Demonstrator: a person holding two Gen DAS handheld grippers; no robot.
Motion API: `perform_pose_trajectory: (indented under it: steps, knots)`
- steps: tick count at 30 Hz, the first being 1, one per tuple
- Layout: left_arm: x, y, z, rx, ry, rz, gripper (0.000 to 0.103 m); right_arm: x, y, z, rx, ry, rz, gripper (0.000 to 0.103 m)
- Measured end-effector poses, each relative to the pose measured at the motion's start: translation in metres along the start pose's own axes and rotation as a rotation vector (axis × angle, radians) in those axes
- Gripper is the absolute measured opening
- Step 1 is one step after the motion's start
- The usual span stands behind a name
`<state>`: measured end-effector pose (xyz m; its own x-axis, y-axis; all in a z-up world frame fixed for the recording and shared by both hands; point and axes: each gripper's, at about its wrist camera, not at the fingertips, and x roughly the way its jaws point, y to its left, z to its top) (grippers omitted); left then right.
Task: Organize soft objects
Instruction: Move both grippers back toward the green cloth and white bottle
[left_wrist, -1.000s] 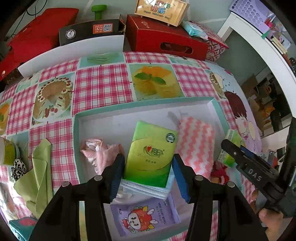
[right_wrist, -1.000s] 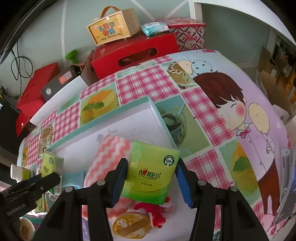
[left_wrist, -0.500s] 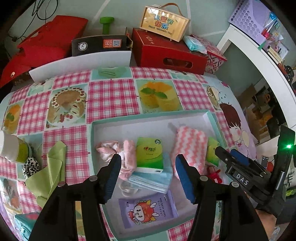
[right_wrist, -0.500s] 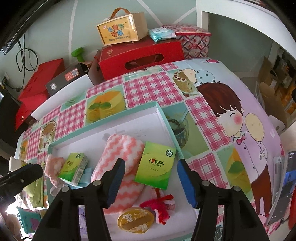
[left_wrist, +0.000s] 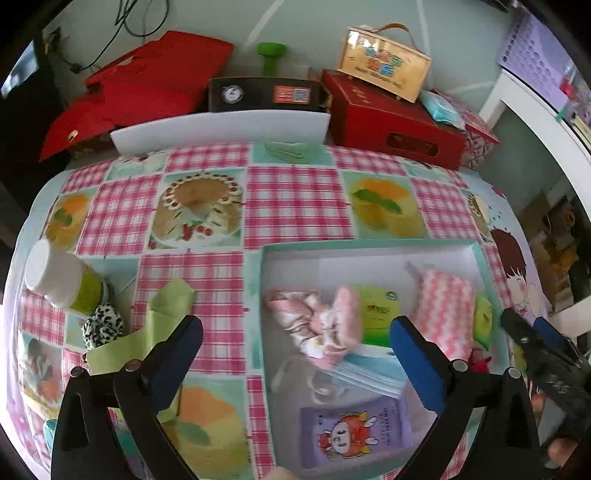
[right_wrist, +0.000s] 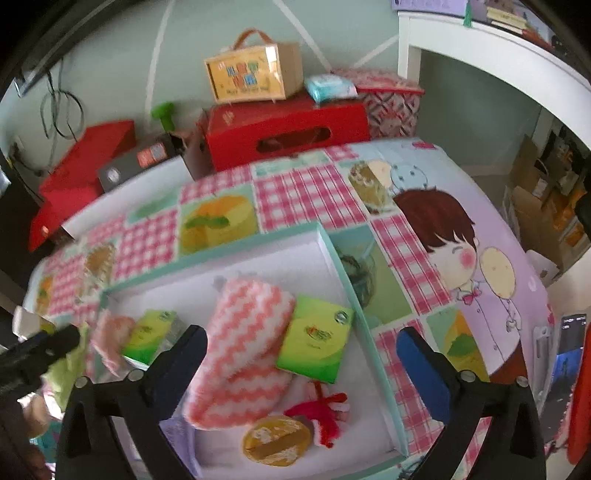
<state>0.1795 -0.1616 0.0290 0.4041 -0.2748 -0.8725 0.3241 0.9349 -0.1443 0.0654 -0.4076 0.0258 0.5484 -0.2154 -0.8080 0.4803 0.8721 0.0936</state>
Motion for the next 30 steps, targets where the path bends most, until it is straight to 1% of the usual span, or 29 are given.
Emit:
perform_pose_trajectory:
  steps: [2, 6, 13, 17, 21, 26, 30]
  knots:
    - [-0.001, 0.007, 0.0, -0.021, 0.0, -0.006, 0.101, -0.004, 0.002, 0.002, -0.002, -0.013, 0.016, 0.103]
    - [-0.004, 0.017, -0.002, -0.046, -0.012, -0.012, 0.101, -0.005, 0.01, 0.001, -0.029, -0.014, -0.004, 0.103]
    - [-0.016, 0.039, -0.006, -0.094, -0.042, -0.014, 0.101, -0.01, 0.024, -0.002, -0.064, -0.02, 0.009, 0.103]
    - [-0.035, 0.058, -0.006, -0.127, -0.092, 0.007, 0.101, -0.012, 0.04, -0.004, -0.101, -0.025, 0.028, 0.103]
    - [-0.055, 0.09, -0.006, -0.182, -0.137, 0.028, 0.101, -0.013, 0.062, -0.009, -0.15, -0.02, 0.066, 0.103]
    - [-0.07, 0.135, -0.016, -0.274, -0.16, 0.049, 0.101, -0.012, 0.094, -0.019, -0.215, -0.006, 0.122, 0.103]
    - [-0.079, 0.172, -0.03, -0.349, -0.17, 0.091, 0.101, -0.012, 0.123, -0.029, -0.272, 0.012, 0.174, 0.103]
